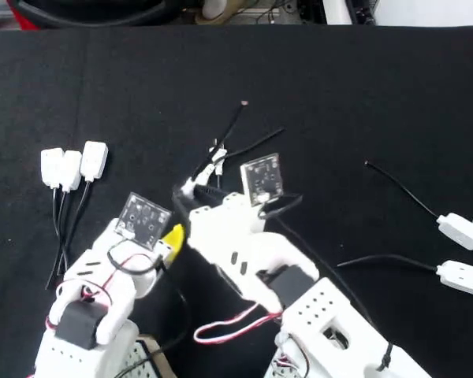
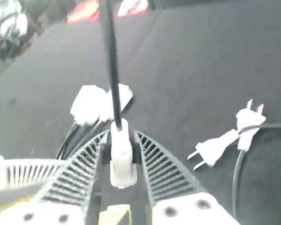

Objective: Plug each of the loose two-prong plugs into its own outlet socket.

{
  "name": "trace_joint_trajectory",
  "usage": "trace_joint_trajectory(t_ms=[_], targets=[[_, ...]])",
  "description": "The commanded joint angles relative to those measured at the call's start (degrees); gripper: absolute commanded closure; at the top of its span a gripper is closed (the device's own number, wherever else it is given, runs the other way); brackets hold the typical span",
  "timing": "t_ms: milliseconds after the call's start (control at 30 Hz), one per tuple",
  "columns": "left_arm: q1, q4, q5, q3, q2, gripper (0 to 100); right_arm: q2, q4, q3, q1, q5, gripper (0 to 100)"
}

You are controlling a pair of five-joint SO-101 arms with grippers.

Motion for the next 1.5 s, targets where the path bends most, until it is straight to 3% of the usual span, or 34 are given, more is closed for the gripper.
trace_joint_trajectory(t_ms=[0, 200, 367, 733, 1300, 1467], targets=[[3.38, 4.48, 0.88, -8.4, -0.26, 81, -3.3, 3.69, 0.75, -1.67, -0.7, 98.7], [3.56, 6.15, 1.05, -9.45, -0.35, 81, -10.86, 5.36, 3.12, -2.02, -0.7, 98.7], [3.03, 1.76, 1.14, -6.11, -0.35, 81, -16.31, 16.09, 1.1, -6.68, -0.79, 98.7], [-2.77, -1.58, 1.05, -4.0, -0.35, 81, -18.33, 28.31, -4.35, -6.95, -0.7, 98.7], [-4.09, -3.43, 2.9, -3.74, -0.35, 81, -18.15, 31.56, -5.05, -11.16, 1.41, 98.7], [-7.87, -4.22, 3.08, -3.74, -0.35, 81, -18.15, 31.65, -5.05, -11.16, 1.41, 98.7]])
